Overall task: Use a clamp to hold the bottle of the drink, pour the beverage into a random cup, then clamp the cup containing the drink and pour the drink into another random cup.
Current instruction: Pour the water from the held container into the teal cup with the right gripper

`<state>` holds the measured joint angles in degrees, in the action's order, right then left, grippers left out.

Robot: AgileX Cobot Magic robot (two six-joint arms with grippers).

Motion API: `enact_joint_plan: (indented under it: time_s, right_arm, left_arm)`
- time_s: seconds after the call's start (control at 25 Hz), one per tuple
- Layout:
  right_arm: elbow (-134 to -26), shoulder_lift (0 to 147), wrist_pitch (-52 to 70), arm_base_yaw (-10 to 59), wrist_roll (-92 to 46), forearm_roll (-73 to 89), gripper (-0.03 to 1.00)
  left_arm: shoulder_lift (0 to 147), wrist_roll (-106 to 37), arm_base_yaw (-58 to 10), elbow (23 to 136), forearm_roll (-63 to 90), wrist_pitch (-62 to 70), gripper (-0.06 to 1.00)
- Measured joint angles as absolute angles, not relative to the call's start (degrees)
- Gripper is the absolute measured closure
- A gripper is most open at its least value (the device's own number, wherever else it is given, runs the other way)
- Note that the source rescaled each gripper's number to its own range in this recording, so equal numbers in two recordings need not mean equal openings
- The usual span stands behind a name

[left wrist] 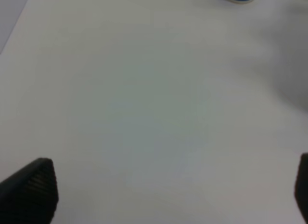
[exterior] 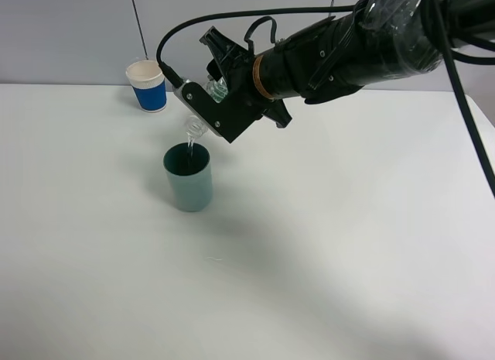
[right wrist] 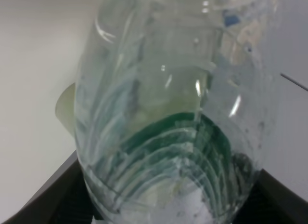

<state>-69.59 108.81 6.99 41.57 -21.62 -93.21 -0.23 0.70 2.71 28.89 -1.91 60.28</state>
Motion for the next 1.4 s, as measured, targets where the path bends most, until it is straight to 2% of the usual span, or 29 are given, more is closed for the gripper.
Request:
enact_joint_plan:
  time_s: [1.4]
  right_arm:
    - [-69.68,108.81,7.38,41.59,-21.62,-99.21,0.97]
  left_arm:
    - [-0.23,0.7,2.71,28.89,-1.91,60.28,-0.05]
